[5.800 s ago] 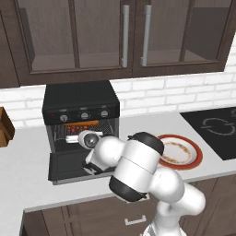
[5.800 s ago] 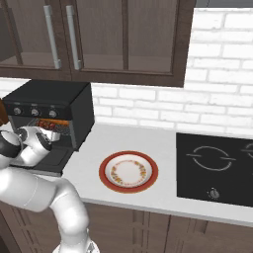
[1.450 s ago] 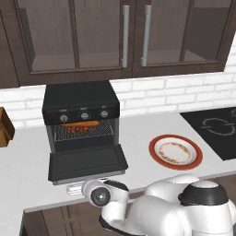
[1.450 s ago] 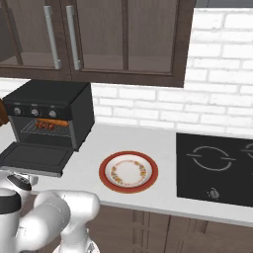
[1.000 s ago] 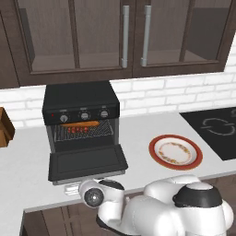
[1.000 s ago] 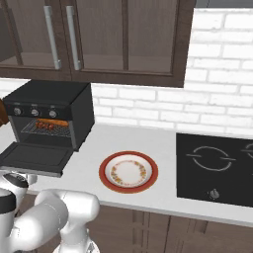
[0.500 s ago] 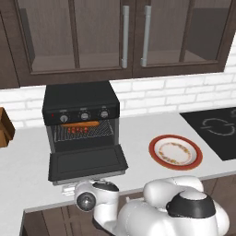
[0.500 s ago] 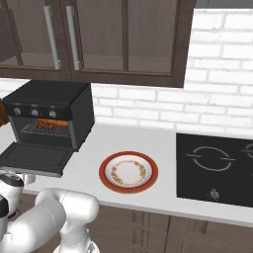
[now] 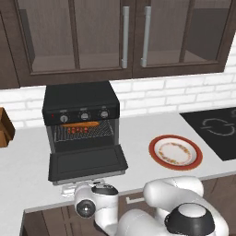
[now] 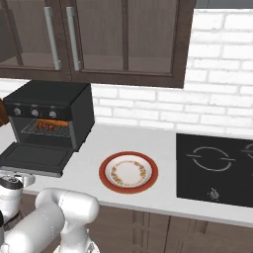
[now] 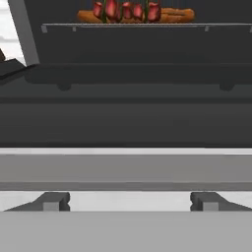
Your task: Pick up the kebab skewer and baguette bread, and place them inside the toaster oven. Close the toaster oven door and start by setting the timer.
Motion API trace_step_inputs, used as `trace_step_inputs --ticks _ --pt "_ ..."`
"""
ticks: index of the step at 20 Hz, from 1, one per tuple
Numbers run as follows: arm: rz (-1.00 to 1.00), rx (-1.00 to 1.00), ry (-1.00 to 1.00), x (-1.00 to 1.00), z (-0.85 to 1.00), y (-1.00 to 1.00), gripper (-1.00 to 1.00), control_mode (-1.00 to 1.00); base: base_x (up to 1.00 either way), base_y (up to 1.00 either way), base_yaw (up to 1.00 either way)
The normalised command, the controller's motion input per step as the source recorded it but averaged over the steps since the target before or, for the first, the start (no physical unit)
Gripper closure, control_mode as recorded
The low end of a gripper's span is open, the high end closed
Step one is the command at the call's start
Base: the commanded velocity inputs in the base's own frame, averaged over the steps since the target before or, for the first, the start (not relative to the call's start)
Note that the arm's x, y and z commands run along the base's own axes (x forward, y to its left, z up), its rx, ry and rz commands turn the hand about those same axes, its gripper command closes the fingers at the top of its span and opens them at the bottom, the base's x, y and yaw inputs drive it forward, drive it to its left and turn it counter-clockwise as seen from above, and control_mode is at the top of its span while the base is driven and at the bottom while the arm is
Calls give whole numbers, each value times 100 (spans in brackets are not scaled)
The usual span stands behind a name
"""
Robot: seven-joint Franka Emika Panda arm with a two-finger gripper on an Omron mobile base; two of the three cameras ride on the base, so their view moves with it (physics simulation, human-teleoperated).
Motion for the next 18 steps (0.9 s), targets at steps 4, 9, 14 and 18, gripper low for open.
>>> trace_step_inputs --ticks 4,9,14,18 --pt "0 0 -8 36 16 0 -100 -100 0 0 0" --pt "0 0 -4 42 17 0 -100 -100 0 0 0" --pt "0 0 -4 35 34 0 -100 -100 0 0 0" --pt "-1 0 -4 19 53 0 -100 -100 0 0 0"
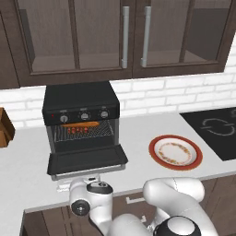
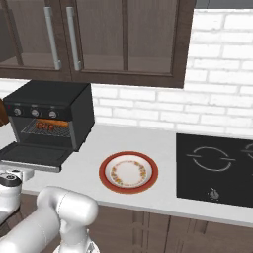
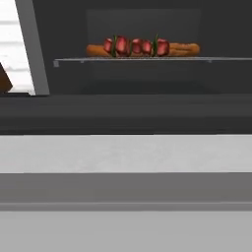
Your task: Pick up the kebab skewer and baguette bread, and place them inside the toaster oven. Close the toaster oven door and start by setting the timer.
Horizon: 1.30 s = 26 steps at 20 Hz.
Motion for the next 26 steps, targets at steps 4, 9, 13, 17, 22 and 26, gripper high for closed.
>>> trace_step_inputs --ticks 4,9,13,17,22,26 --pt "-3 0 -3 22 60 0 -100 -100 0 0 0" --pt "-4 0 -1 28 59 0 -100 -100 0 0 0" --pt "-4 0 0 36 56 0 -100 -100 0 0 0" --pt "-4 0 0 35 57 0 -100 -100 0 0 0" --pt "-3 0 0 35 59 0 -100 -100 0 0 0" --pt "-3 0 0 32 57 0 -100 -100 0 0 0"
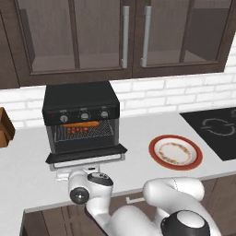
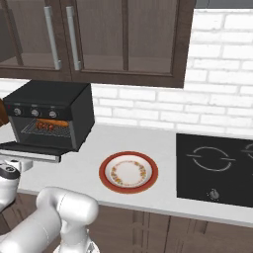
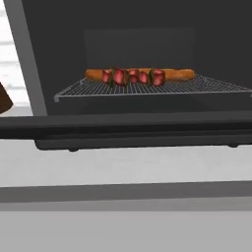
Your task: Pick up the kebab skewer and baguette bread, and place them inside the toaster oven. Close the toaster oven door and start by setting the timer.
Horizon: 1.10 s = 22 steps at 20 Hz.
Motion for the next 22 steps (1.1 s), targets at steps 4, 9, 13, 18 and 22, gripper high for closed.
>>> trace_step_inputs --ticks 4,9,13,18,22 --pt "-3 0 2 33 69 0 -100 -100 0 0 0" --pt "-2 0 10 33 70 0 -100 -100 0 0 0" --pt "-1 0 10 38 68 0 -100 -100 0 0 0" --pt "-1 0 3 43 63 0 -100 -100 0 0 0" --pt "0 0 0 47 59 0 -100 -100 0 0 0"
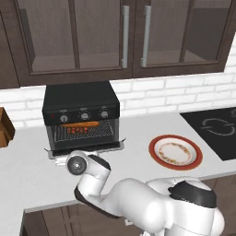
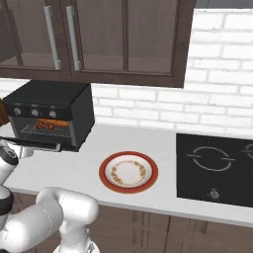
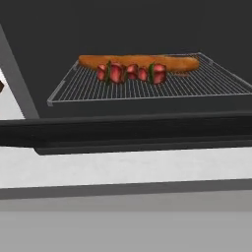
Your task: Pick up the kebab skewer and baguette bread, and place them inside the toaster oven. Close the toaster oven door and start by setting the timer.
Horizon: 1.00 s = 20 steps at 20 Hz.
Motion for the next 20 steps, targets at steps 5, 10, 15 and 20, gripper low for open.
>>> trace_step_inputs --ticks 5,10,15,20 --pt "0 0 0 51 58 0 -100 -100 0 0 0" --pt "0 0 -1 54 58 0 -100 -100 0 0 0" --pt "0 0 -6 65 44 0 -100 -100 0 0 0" --pt "0 0 -1 71 30 0 -100 -100 0 0 0"
